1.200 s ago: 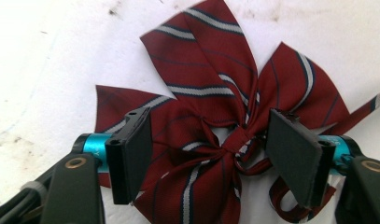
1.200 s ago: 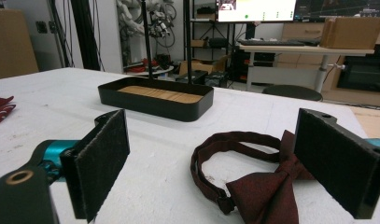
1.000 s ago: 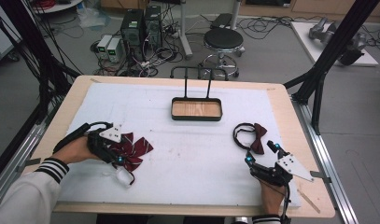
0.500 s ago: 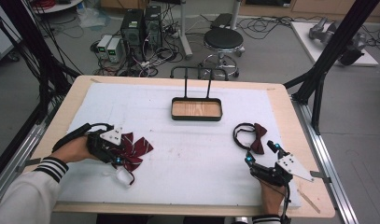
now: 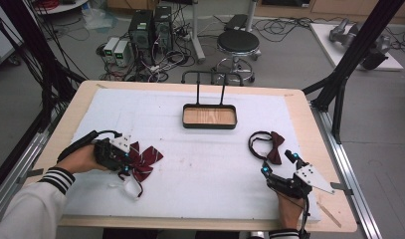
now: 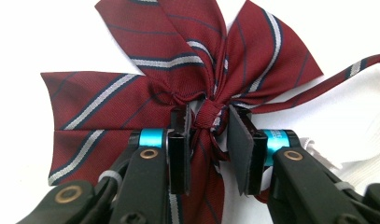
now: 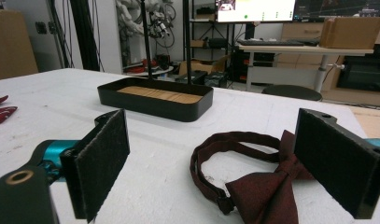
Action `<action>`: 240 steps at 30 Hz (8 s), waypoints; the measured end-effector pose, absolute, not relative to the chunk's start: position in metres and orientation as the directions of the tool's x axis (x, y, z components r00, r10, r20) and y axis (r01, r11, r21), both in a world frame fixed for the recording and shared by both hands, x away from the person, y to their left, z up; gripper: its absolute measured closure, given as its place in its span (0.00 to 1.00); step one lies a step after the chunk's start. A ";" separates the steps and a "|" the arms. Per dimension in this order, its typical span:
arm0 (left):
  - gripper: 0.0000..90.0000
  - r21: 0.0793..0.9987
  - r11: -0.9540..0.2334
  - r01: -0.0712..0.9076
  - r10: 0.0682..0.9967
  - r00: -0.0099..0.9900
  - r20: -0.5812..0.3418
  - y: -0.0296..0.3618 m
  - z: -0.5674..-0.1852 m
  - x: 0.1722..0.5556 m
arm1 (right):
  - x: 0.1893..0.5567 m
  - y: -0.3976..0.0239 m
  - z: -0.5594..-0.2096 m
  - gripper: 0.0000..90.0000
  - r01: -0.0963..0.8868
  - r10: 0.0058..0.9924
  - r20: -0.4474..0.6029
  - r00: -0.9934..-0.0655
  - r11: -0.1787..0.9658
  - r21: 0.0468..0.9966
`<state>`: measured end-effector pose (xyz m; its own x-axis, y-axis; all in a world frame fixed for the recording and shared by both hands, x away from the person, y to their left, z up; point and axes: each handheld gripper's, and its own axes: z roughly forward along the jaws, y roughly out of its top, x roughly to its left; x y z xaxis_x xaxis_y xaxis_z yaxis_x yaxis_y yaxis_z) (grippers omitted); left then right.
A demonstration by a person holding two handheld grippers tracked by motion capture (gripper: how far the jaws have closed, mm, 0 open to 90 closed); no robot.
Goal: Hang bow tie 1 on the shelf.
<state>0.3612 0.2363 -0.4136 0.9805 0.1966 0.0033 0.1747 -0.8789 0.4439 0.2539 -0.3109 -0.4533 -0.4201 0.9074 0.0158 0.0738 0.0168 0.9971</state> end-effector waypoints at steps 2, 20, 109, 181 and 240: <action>0.80 0.448 -0.876 0.179 0.204 0.979 0.008 0.236 -0.414 0.361 | 0.254 -0.311 -0.453 0.11 0.070 0.908 0.012 -0.419 0.019 0.997; 0.81 0.487 -0.853 0.189 0.233 0.972 0.031 0.234 -0.410 0.361 | 0.254 -0.311 -0.453 0.11 0.074 0.907 0.017 -0.421 0.016 0.997; 0.82 0.932 -0.312 0.185 0.614 0.788 0.049 0.171 -0.303 0.412 | 0.253 -0.311 -0.454 0.11 0.064 0.908 0.016 -0.420 0.012 0.998; 0.82 0.897 -0.296 0.328 0.774 0.633 0.024 0.138 -0.317 0.498 | 0.253 -0.311 -0.454 0.11 0.064 0.910 0.019 -0.414 0.008 0.998; 0.18 0.980 -0.178 0.092 0.635 0.771 0.043 0.242 -0.340 0.382 | 0.253 -0.310 -0.454 0.11 0.058 0.915 0.005 -0.404 0.020 0.998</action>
<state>0.3822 0.2419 -0.3401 0.7711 0.6352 0.0432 0.0917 -0.1779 0.9798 0.2528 -0.3102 -0.4537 -0.4042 0.9147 0.0052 0.0584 0.0202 0.9981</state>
